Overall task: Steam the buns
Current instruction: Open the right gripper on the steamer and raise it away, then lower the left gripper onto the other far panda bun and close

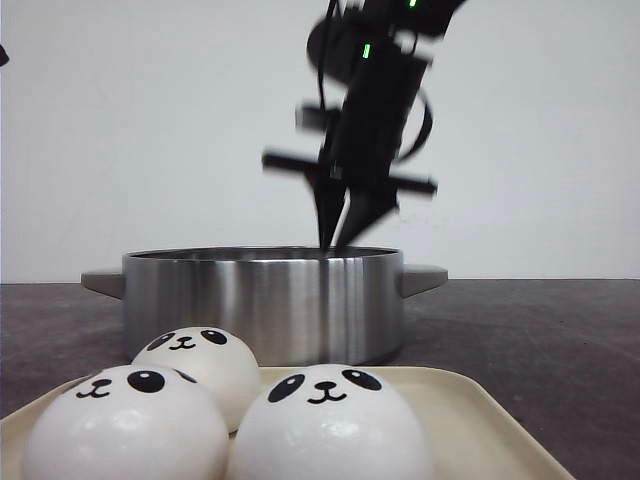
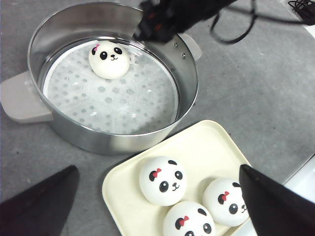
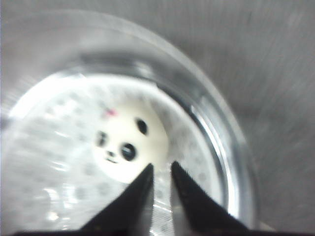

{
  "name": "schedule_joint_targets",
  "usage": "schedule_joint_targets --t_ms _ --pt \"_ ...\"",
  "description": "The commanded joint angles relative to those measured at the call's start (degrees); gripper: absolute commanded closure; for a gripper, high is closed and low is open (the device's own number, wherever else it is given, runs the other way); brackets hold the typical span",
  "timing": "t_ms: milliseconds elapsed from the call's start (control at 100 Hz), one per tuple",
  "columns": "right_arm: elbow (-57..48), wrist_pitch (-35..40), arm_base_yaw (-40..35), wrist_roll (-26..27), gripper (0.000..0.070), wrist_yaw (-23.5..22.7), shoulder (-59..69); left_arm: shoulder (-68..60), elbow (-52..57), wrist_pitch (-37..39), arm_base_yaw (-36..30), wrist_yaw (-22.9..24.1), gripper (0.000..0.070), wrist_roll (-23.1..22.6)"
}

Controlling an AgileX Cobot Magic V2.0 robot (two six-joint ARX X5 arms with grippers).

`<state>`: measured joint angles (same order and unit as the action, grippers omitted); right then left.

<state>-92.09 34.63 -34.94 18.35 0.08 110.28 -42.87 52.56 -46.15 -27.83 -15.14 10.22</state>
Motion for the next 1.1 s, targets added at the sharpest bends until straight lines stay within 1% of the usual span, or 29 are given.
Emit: schedule_joint_targets --t_ms 0,100,180,270,340,440,490,590,720,820,880,970,1090 --pt "-2.25 -0.81 -1.70 -3.21 0.0684 0.48 -6.34 -0.92 1.09 0.22 -0.33 0.09 0.0073 2.95" --pt "-2.25 -0.24 -3.93 -4.37 0.0684 1.70 -14.23 -2.86 1.07 -0.92 -0.57 0.04 0.0073 3.39" --pt "-2.25 0.17 -7.10 -5.70 0.0685 2.23 -22.01 -5.46 1.07 -2.54 -1.51 0.07 0.0073 3.39" --pt "-2.25 0.11 -11.91 -6.16 0.0685 3.98 -30.03 -9.79 1.07 -3.67 -3.21 0.11 0.0075 3.91" --pt "-2.25 0.11 -16.39 -7.04 0.0685 7.02 -35.54 -13.90 1.07 -3.67 -4.94 0.13 0.0075 4.44" --pt "-2.25 0.13 -23.08 -7.10 0.0685 13.49 -41.88 -20.17 1.07 -2.71 -7.02 0.13 0.0075 4.42" --pt "-2.25 0.20 -26.14 -7.08 0.0686 16.02 -44.30 -23.23 1.07 -2.03 -7.80 0.11 0.0075 4.46" --pt "-2.25 1.36 -30.64 -6.93 0.0687 20.46 -48.33 -28.72 1.07 -1.20 -9.29 0.13 0.0075 4.42" --pt "-2.25 4.39 -33.81 -6.36 0.0688 25.55 -51.74 -34.56 1.07 1.49 -10.45 0.15 0.0075 4.44" --pt "-2.25 7.23 -34.93 -3.69 0.0688 28.65 -53.29 -38.01 1.07 4.48 -10.84 0.22 0.0077 5.42" --pt "-2.25 8.72 -35.23 -2.34 0.0688 29.31 -53.81 -39.80 1.07 6.21 -11.15 0.33 0.0088 6.45" --pt "-2.25 10.21 -35.56 -1.22 0.0688 29.75 -53.96 -42.23 1.07 8.79 -11.21 0.83 0.0156 7.56" --pt "-2.25 11.30 -36.15 -0.11 0.0688 29.94 -53.94 -45.05 1.07 11.30 -11.37 2.01 0.0157 10.32"
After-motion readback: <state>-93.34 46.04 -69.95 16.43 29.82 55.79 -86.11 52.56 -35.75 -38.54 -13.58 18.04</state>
